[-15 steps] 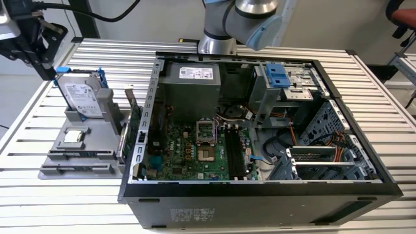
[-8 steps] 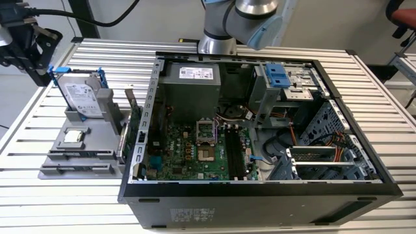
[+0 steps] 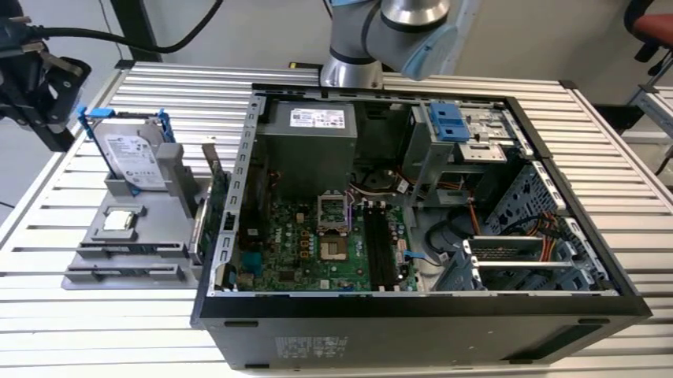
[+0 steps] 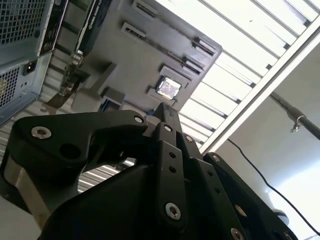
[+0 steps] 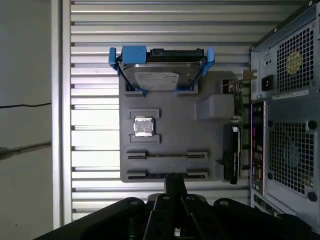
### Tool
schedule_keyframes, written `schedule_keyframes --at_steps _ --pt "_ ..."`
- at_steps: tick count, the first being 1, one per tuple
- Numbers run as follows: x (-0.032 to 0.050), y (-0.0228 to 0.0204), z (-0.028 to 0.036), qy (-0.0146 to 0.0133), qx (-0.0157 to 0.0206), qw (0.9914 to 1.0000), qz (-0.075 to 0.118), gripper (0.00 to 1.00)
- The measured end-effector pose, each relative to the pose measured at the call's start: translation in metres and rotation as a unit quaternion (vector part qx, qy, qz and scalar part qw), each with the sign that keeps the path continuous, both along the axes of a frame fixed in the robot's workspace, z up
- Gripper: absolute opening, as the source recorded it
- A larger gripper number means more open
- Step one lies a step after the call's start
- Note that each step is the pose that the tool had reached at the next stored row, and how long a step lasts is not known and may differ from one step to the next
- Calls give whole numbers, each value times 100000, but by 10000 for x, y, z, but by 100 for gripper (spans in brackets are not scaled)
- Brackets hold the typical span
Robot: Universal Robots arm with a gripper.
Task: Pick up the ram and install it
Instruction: 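Reach for the ram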
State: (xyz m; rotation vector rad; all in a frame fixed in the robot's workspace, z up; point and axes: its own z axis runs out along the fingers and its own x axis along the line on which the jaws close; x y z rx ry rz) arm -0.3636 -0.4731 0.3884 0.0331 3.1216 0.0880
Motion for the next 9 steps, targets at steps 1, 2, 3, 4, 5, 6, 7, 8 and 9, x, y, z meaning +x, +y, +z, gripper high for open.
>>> schedule_keyframes --at_steps 1,2,3,4,5,6,7,8,9 --pt "-3 -23 -1 1 0 100000 54 0" --pt "-6 -44 -2 -4 4 100000 102 0" --pt "-9 -68 -3 -2 2 100000 154 0" --pt "-12 -92 -4 -2 3 100000 208 0" --pt "-16 -115 -5 -1 2 100000 258 0" --pt "-18 -136 -7 0 1 100000 299 0" --pt "-19 -159 -8 0 0 99999 346 0" --pt "-21 -180 -9 0 2 99999 388 0" --pt "-21 -200 -11 -2 1 99999 430 0"
